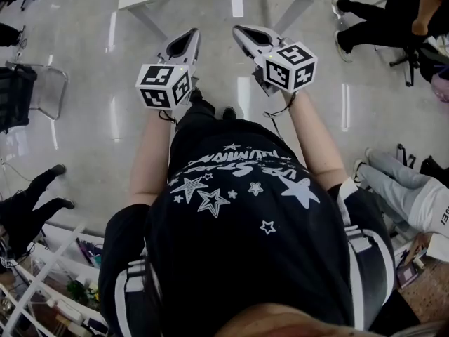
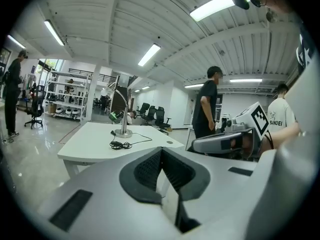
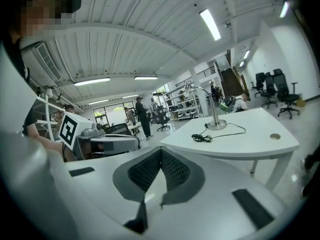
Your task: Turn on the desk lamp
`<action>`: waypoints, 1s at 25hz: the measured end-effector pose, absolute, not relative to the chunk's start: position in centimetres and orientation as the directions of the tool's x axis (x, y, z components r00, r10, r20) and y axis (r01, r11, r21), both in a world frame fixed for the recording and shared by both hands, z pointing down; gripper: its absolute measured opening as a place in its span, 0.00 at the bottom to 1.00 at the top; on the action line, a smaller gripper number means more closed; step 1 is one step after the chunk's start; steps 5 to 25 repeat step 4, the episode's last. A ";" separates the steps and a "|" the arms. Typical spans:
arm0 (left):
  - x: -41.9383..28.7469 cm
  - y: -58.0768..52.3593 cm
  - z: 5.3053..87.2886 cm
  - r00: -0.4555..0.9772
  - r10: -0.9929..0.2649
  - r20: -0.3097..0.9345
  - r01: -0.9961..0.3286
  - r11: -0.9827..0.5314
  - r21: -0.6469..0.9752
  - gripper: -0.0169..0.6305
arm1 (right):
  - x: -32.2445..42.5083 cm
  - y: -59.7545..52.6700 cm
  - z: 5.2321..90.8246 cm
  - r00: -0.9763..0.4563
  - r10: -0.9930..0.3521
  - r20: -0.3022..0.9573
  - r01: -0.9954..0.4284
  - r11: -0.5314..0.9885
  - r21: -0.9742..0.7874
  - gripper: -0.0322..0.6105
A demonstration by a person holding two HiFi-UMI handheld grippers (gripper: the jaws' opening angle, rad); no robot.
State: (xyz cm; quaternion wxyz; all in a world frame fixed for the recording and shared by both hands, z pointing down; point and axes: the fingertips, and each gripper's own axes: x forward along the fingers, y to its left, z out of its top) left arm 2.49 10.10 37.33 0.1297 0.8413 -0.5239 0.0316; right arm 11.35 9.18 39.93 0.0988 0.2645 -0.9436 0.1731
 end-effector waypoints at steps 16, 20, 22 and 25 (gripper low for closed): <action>1.7 9.4 36.7 0.453 -0.875 0.174 -0.886 -0.419 0.198 0.04 | 11.1 8.2 39.5 -0.831 -0.482 0.277 -0.549 0.792 -0.268 0.06; 1.7 9.4 36.7 0.453 -0.875 0.174 -0.886 -0.419 0.198 0.04 | 11.1 8.2 39.5 -0.831 -0.482 0.277 -0.549 0.792 -0.268 0.06; 1.7 9.4 36.7 0.453 -0.875 0.174 -0.886 -0.419 0.198 0.04 | 11.1 8.2 39.5 -0.831 -0.482 0.277 -0.549 0.792 -0.268 0.06; 1.7 9.4 36.7 0.453 -0.875 0.174 -0.886 -0.419 0.198 0.04 | 11.1 8.2 39.5 -0.831 -0.482 0.277 -0.549 0.792 -0.268 0.06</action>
